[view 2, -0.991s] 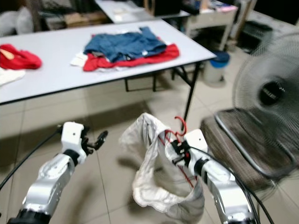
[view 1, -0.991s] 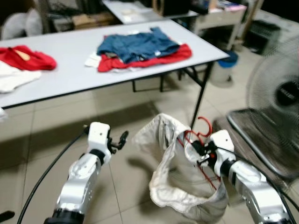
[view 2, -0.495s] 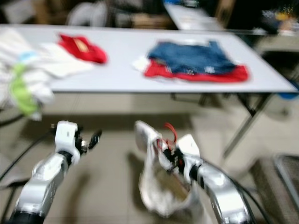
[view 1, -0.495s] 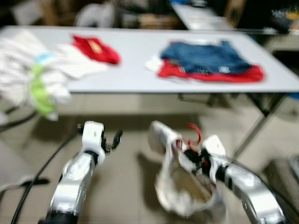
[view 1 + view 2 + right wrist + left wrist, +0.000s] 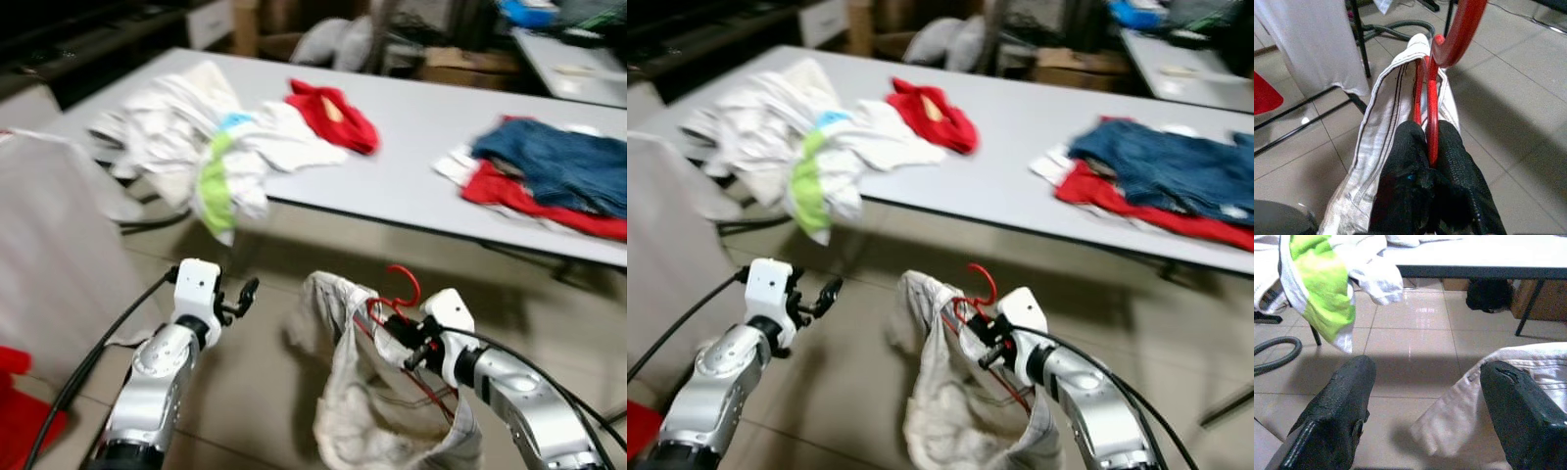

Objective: Hang hanger

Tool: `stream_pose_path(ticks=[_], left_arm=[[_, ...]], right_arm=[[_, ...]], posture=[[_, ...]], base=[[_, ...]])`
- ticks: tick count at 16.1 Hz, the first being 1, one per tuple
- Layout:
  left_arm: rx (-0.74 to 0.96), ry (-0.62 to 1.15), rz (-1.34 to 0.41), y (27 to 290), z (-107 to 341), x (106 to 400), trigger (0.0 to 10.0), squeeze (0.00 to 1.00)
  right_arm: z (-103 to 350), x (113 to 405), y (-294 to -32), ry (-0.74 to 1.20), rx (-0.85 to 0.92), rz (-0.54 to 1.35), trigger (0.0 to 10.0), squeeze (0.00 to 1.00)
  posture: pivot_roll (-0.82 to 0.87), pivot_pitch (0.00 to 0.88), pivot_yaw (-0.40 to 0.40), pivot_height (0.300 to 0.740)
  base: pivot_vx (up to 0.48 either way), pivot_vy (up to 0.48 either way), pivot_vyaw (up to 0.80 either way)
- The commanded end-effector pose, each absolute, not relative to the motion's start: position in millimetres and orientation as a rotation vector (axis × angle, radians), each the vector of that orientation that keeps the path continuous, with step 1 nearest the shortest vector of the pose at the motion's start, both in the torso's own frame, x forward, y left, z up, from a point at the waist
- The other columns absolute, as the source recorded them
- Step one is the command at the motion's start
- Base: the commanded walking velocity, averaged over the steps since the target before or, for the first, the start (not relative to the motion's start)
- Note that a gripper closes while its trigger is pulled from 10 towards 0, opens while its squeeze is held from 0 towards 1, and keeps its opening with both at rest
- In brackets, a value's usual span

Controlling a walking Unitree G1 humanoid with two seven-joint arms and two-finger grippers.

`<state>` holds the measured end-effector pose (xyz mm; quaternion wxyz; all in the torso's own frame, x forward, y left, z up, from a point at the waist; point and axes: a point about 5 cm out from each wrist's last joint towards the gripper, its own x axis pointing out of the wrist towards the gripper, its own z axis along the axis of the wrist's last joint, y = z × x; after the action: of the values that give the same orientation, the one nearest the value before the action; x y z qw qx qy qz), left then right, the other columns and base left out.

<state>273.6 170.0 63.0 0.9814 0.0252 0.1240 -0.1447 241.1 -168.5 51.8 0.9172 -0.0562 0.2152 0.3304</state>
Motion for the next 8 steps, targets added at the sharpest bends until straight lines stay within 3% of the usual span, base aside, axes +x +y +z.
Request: stream_pose_path(ticks=[1,8], left_arm=[[0.052,0.243,-0.33,160.8,65.0,275.1,10.0,0.0],[0.054,0.249,-0.343,160.8,64.4,275.4,10.0,0.0]], right_arm=[[61.8,245.5,-173.2,0.388,-0.131,0.679,10.0,0.0],[61.5,244.3,-170.2,0.39,-0.143,0.721,10.0,0.0]], posture=[[-0.11,0.0,0.03,0.74],[-0.11,0.0,0.035,0.74]], base=[[0.364,0.0,0.71],[0.359,0.0,0.71]])
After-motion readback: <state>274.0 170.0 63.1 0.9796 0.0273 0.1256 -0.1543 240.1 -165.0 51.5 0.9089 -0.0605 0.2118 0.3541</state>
